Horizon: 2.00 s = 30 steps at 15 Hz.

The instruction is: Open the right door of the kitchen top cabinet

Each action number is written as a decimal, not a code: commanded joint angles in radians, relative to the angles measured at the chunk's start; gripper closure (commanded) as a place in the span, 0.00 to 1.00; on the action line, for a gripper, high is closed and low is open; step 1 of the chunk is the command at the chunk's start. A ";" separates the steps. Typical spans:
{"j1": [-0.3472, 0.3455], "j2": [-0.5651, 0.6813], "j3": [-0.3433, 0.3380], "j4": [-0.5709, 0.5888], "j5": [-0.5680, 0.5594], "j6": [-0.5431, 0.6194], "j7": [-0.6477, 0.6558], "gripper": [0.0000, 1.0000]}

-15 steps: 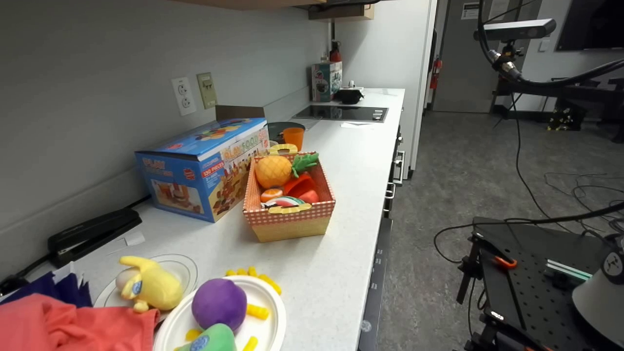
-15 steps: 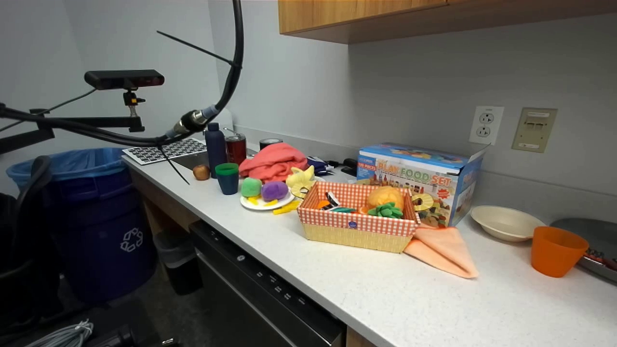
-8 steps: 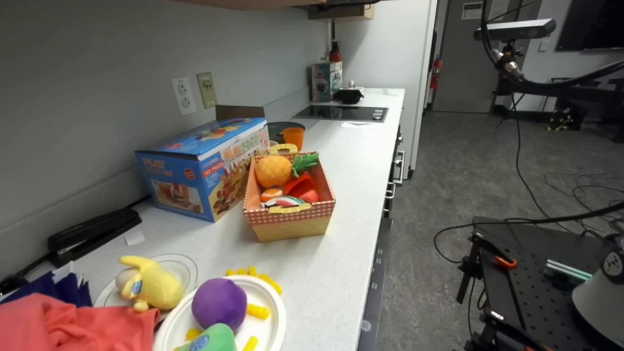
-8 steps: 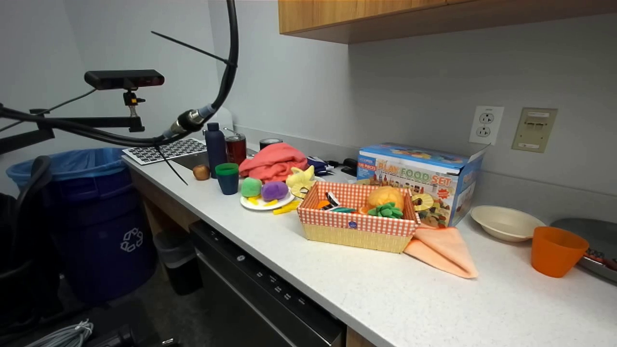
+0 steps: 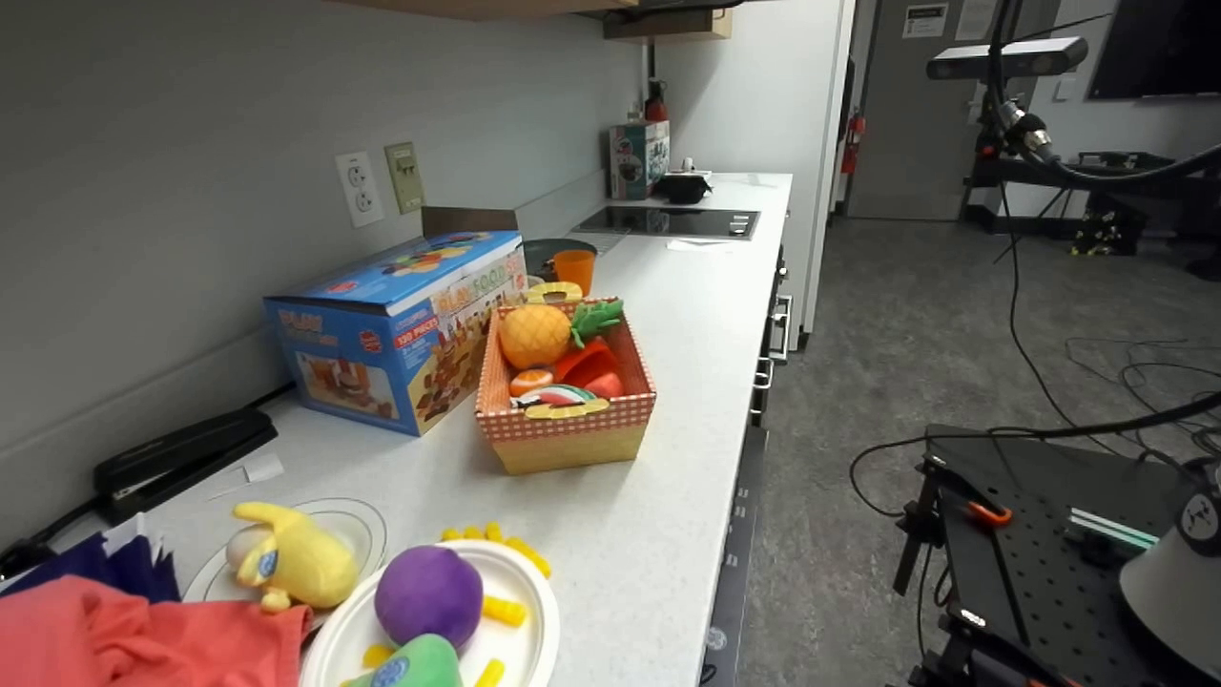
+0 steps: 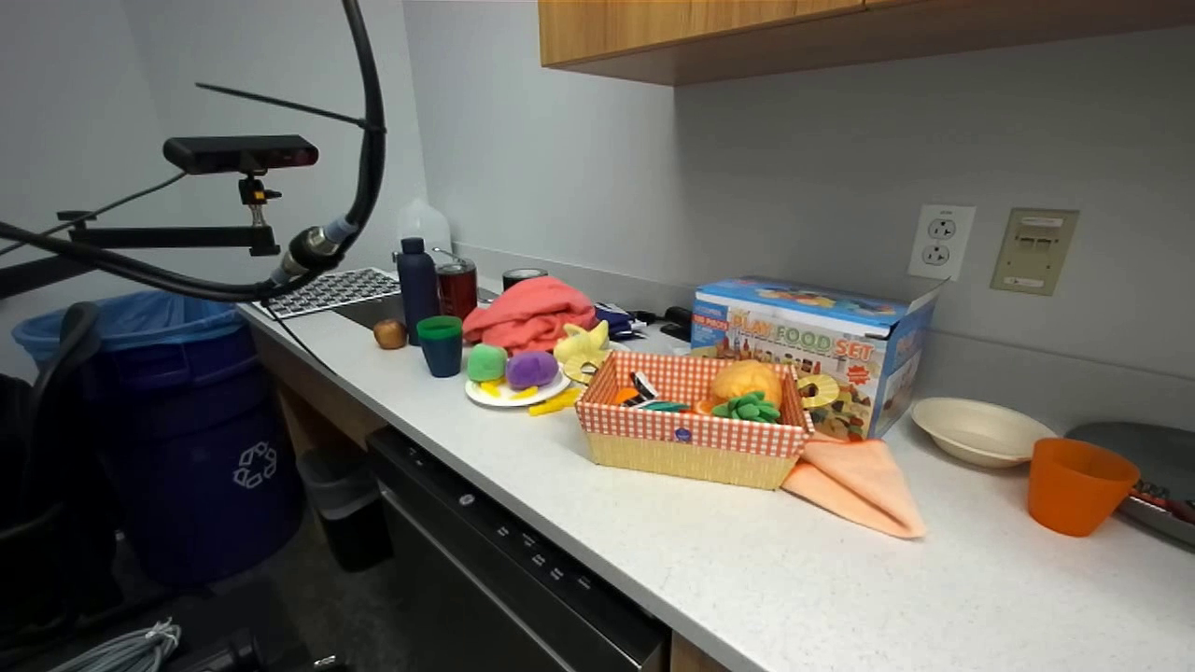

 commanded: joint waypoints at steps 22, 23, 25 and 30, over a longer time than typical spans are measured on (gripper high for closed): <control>0.094 0.146 -0.048 0.221 0.124 0.143 0.001 0.00; 0.092 0.159 -0.047 0.245 0.096 0.133 0.013 0.00; 0.096 0.176 -0.050 0.273 0.073 0.124 0.007 0.00; 0.105 0.204 -0.065 0.314 0.053 0.117 -0.022 0.00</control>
